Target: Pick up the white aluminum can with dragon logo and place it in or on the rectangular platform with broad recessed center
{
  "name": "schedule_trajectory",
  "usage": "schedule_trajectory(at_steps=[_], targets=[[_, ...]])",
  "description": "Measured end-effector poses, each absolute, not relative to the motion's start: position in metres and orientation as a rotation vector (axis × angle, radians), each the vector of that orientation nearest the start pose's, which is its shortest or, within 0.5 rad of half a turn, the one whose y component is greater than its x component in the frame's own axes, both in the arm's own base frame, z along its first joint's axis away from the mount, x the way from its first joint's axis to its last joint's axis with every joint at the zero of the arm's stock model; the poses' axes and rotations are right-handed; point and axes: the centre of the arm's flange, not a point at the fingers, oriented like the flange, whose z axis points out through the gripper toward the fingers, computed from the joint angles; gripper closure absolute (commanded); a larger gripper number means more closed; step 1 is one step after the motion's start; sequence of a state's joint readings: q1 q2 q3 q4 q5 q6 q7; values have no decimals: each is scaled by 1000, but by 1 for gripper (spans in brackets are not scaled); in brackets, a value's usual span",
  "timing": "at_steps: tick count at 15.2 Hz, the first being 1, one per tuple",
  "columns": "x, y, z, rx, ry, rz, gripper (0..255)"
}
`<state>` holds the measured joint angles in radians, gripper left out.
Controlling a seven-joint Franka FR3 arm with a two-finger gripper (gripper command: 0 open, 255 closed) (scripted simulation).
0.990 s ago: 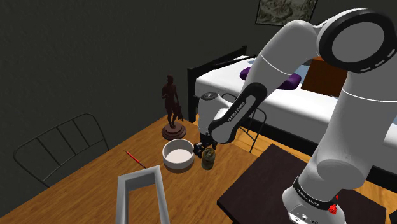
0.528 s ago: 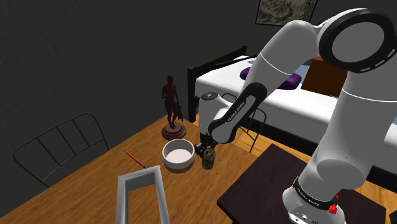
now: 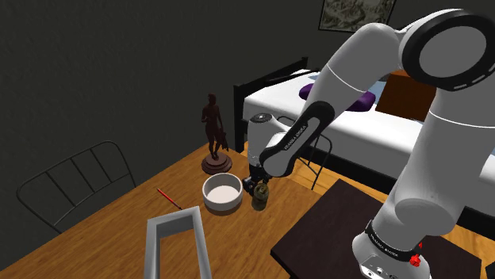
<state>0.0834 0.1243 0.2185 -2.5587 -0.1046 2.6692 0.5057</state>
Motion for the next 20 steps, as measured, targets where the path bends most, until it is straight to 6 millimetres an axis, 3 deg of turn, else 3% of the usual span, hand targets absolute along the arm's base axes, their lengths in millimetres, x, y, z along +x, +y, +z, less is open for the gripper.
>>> schedule_trajectory(at_steps=[20], targets=[[429,138,325,-3159,177,1,255]])
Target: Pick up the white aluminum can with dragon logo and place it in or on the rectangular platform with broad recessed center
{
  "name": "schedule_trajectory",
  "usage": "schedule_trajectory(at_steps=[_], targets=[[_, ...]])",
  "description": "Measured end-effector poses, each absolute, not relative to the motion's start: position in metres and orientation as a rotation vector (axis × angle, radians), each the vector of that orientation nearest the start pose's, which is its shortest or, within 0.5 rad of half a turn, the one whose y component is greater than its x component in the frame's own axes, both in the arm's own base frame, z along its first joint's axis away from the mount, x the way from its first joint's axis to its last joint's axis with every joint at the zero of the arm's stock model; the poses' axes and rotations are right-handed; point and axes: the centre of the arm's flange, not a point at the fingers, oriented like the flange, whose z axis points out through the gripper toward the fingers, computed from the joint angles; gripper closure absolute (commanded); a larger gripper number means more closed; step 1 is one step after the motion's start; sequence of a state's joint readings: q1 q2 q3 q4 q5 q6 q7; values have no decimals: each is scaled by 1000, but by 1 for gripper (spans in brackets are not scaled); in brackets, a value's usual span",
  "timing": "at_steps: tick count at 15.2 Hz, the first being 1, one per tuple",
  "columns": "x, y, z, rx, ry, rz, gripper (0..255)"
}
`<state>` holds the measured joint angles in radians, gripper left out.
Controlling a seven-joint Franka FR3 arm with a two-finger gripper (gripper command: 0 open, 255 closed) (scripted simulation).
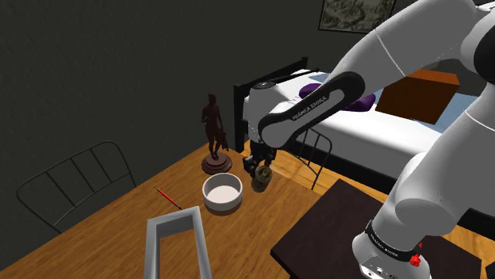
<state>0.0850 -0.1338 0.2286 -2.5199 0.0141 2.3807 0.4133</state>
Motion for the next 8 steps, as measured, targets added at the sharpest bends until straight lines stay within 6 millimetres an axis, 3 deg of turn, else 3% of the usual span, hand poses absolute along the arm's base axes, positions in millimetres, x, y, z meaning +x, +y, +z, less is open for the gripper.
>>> schedule_trajectory(at_steps=[8], targets=[[430,140,367,-3159,177,1,255]])
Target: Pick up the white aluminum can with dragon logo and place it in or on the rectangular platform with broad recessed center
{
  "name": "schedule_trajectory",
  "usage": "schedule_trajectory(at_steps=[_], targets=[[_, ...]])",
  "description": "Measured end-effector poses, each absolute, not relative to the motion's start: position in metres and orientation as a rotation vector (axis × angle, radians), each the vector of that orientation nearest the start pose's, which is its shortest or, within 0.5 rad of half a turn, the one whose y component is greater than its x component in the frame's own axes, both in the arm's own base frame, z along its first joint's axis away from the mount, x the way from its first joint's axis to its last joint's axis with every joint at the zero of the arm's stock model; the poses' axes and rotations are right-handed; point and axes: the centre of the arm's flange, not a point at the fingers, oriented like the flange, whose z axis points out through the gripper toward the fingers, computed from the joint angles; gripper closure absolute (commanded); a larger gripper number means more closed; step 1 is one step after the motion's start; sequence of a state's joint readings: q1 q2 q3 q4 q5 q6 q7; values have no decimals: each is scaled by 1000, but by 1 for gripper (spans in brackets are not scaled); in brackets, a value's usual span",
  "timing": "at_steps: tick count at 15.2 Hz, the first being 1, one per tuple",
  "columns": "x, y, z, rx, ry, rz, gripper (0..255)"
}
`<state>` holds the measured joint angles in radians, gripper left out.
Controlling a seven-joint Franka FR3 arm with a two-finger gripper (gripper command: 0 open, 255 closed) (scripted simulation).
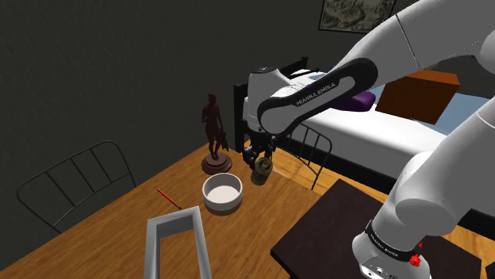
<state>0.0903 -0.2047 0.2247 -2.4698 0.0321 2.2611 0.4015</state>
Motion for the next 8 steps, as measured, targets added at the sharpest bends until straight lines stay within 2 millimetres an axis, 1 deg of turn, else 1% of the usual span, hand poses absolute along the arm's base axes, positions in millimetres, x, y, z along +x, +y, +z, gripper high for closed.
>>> schedule_trajectory(at_steps=[3,4,8], targets=[[429,140,381,-3159,177,1,255],[429,145,383,-3159,176,2,255],[425,191,387,-3160,175,2,255]])
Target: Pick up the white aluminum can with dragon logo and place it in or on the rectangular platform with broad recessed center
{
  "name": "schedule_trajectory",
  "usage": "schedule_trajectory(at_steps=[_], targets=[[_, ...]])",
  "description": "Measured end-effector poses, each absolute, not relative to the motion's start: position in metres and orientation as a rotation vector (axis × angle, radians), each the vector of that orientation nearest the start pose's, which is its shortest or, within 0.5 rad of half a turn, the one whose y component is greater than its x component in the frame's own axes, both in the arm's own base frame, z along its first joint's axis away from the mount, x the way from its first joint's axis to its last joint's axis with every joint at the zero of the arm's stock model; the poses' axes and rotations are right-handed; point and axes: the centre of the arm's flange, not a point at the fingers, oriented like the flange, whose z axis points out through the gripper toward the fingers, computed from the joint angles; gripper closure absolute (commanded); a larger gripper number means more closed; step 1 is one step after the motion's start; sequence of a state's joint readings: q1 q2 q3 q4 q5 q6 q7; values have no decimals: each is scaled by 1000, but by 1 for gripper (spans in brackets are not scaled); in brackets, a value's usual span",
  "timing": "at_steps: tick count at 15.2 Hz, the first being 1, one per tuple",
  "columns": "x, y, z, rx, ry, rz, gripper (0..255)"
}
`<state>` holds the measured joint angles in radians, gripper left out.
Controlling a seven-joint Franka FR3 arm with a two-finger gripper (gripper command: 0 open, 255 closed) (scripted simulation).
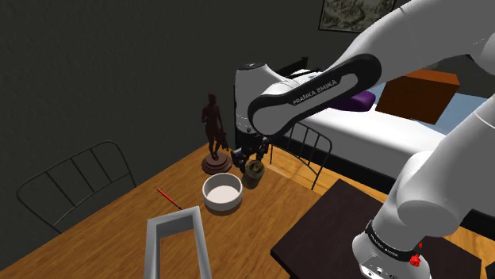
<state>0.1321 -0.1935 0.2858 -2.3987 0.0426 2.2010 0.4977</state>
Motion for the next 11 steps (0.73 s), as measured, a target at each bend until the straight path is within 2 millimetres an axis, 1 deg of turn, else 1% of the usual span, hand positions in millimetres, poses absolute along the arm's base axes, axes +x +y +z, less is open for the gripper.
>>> schedule_trajectory(at_steps=[2,3,5,7,9,11], targets=[[425,221,391,-3159,174,1,255],[425,232,395,-3159,175,2,255],[421,259,394,-3159,173,1,255],[422,282,399,-3160,174,2,255],[420,313,398,-3159,173,2,255],[420,337,402,-3159,174,2,255]])
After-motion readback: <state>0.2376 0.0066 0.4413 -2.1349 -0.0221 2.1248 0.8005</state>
